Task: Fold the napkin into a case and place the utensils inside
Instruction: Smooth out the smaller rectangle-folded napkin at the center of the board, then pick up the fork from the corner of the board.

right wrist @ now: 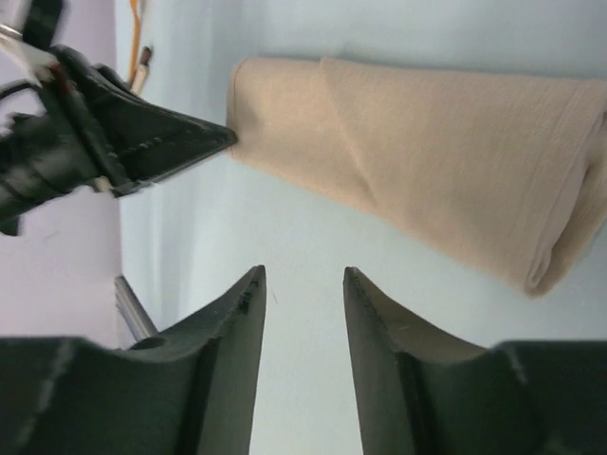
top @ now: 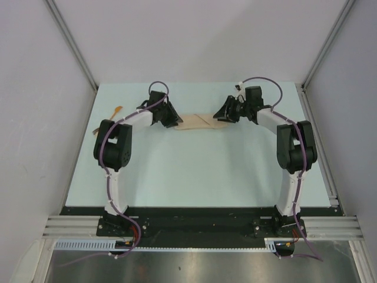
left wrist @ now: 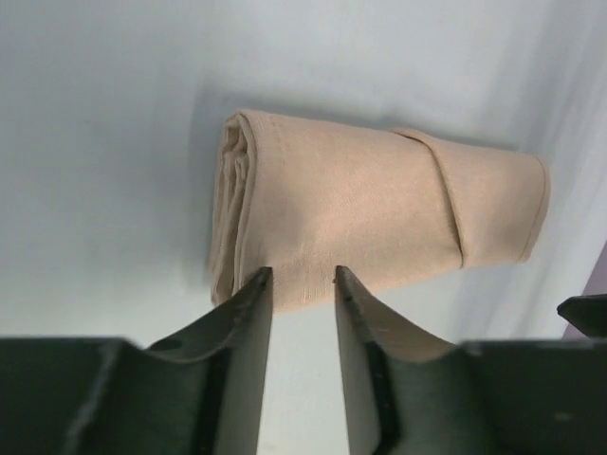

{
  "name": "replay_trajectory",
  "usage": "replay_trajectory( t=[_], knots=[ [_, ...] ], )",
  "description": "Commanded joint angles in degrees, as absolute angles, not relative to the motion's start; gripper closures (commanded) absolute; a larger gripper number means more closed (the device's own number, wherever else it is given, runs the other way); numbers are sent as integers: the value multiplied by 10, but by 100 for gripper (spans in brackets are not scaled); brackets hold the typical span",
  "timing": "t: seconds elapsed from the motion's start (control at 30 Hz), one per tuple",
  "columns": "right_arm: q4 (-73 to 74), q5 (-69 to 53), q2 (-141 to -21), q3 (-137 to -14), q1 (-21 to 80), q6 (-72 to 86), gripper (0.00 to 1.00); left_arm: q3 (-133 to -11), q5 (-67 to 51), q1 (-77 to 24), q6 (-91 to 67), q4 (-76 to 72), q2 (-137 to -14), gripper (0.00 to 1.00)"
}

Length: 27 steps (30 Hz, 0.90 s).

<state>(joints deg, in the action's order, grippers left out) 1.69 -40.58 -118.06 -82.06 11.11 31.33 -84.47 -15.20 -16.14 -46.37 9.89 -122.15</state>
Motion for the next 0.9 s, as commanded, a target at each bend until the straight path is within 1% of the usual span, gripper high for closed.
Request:
replay_trajectory(
  t=[0.0, 0.03, 0.07, 0.1, 0.13, 0.2, 0.23, 0.27, 0.3, 0.33, 0.4, 0.43, 0.5, 0.53, 0.63, 0.67, 0.7, 0.77, 0.8, 0.87],
  knots=[
    [133, -280, -1075, -810, 144, 260, 52, -896, -80, -149, -345, 222, -1073, 58],
    [144, -267, -1063, -803, 153, 259, 48, -890, -57, -139, -330, 256, -1056, 53],
    [162, -257, -1051, -797, 162, 251, 47, -888, -41, -132, -305, 278, -1041, 49],
    [172, -230, -1042, -791, 170, 247, 45, -888, -24, -124, -294, 301, -1026, 47],
    [184, -217, -1022, -784, 179, 241, 38, -889, 22, -107, -281, 324, -1004, 46],
    [209, -186, -1001, -775, 208, 229, 32, -887, 74, -91, -229, 366, -984, 44],
    [211, -177, -978, -758, 220, 225, 24, -892, 103, -80, -215, 381, -979, 42],
    [209, -168, -960, -746, 238, 222, 20, -899, 140, -56, -208, 410, -982, 41],
    [204, -150, -945, -734, 250, 216, 16, -907, 148, -37, -214, 426, -988, 40],
    [194, -143, -928, -703, 259, 214, 9, -930, 149, -3, -228, 455, -1005, 40],
    [175, -126, -887, -681, 285, 218, 5, -954, 133, 42, -262, 473, -1026, 41],
    [175, -124, -880, -677, 293, 221, 0, -972, 120, 66, -265, 460, -1035, 41],
    [179, -123, -874, -671, 312, 221, 0, -995, 92, 81, -271, 454, -1072, 42],
    [181, -126, -873, -670, 319, 209, 0, -1025, 82, 85, -262, 434, -1085, 42],
    [174, -159, -874, -657, 328, 194, 0, -1059, 57, 84, -184, 380, -1142, 43],
    [173, -170, -874, -655, 327, 186, 0, -1072, 58, 85, -136, 375, -1157, 44],
    [176, -184, -873, -650, 329, 182, 0, -1114, 73, 85, -109, 379, -1200, 44],
    [182, -199, -870, -646, 333, 167, 0, -1173, 88, 84, -39, 417, -1249, 44],
    [182, -212, -863, -637, 332, 164, 0, -1228, 91, 84, -20, 434, -1292, 44],
    [174, -224, -855, -625, 333, 159, 0, -1240, 72, 94, -2, 426, -1308, 44]
  ],
)
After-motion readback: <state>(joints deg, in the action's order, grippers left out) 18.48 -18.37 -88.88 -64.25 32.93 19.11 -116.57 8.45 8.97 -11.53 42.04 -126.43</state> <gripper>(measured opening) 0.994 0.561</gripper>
